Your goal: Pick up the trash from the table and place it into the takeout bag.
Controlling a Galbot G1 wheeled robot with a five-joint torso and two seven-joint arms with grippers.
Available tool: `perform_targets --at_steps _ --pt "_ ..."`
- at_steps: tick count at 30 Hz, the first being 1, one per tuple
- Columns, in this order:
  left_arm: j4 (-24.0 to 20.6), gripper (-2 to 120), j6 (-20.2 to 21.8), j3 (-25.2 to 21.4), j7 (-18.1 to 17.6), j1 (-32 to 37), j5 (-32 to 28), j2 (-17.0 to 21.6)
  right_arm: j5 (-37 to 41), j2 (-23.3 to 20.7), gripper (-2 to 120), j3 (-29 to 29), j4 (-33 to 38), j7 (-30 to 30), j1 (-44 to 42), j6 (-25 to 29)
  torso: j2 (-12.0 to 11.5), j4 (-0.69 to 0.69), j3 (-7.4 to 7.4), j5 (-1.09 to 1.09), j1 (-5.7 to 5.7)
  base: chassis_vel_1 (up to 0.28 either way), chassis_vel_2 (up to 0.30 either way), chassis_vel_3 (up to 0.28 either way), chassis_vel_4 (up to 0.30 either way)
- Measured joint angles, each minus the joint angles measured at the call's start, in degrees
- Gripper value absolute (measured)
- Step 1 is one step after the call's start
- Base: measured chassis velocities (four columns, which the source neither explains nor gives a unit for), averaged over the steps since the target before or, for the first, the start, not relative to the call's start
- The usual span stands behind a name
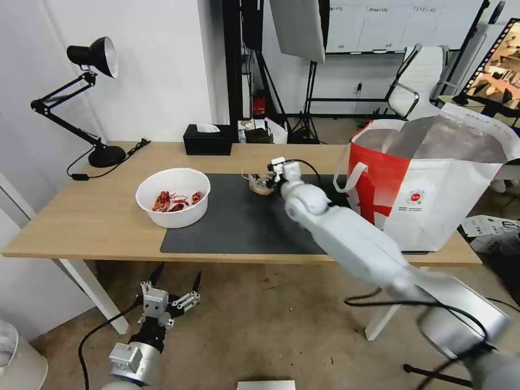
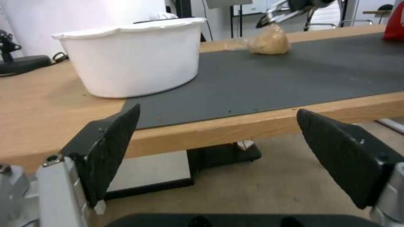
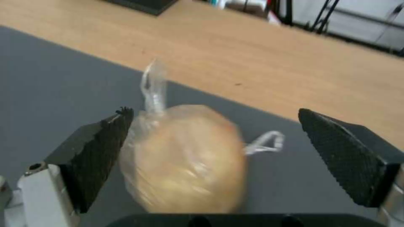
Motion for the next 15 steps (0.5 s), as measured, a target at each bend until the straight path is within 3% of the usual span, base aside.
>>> perform_targets --at_steps 8,15 --pt "0.08 100 -0.20 -0.37 -0.07 0.27 -0.11 -0.10 -2.62 4.97 100 -0.05 -6.75 -0.25 1.51 -2.88 0.00 0.01 0.00 0.01 0.00 0.000 0.000 0.000 0.000" --pt "0.20 100 -0.24 -0.58 -0.16 0.23 -0.23 0.00 -2.93 5.27 100 0.41 -7.68 0.03 0.90 -3.84 0.01 -0.01 -0.01 0.01 -0.01 0.000 0.000 0.000 0.000"
